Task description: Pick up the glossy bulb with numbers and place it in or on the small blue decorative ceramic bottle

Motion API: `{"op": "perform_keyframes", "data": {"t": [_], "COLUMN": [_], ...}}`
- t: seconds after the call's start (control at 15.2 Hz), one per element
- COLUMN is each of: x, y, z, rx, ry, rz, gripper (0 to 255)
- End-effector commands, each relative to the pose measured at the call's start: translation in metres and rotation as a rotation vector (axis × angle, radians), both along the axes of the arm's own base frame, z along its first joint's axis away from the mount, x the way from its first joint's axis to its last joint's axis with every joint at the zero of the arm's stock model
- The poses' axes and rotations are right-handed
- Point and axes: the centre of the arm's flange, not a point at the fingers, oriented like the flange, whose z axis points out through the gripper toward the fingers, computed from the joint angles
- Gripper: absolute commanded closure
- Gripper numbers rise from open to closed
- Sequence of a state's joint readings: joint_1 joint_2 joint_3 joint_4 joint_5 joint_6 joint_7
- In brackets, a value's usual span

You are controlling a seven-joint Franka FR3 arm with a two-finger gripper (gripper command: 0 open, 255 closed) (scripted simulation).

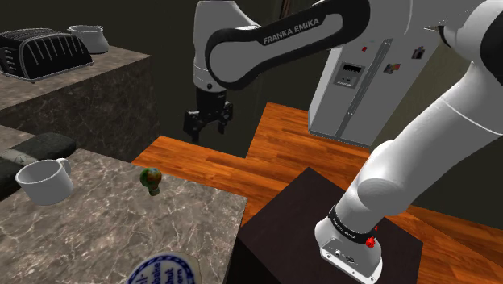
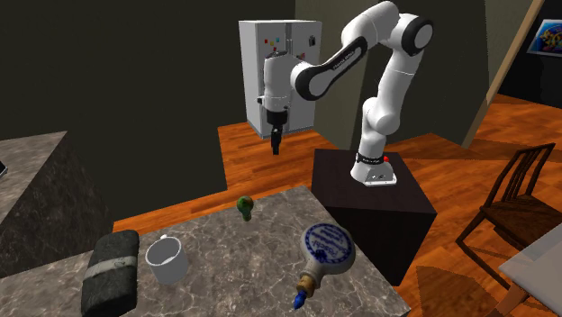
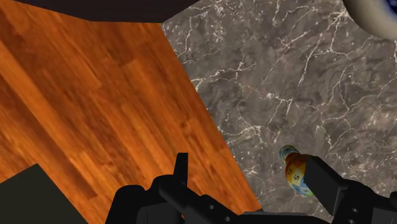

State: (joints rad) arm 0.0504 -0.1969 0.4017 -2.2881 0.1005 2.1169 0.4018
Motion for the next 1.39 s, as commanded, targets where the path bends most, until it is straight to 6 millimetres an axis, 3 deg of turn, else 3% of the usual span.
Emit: {"op": "perform_keyframes", "data": {"t": [0.0, 0.99, 1.32], "x": [0.012, 0.110, 0.110], "y": [0.016, 0.147, 0.147], "z": [-0.016, -0.127, -0.153], "rx": [0.000, -0.014, -0.014], "ry": [0.000, 0.000, 0.000], "rz": [-0.002, -0.009, -0.009], "gripper": [0, 0, 0]}}
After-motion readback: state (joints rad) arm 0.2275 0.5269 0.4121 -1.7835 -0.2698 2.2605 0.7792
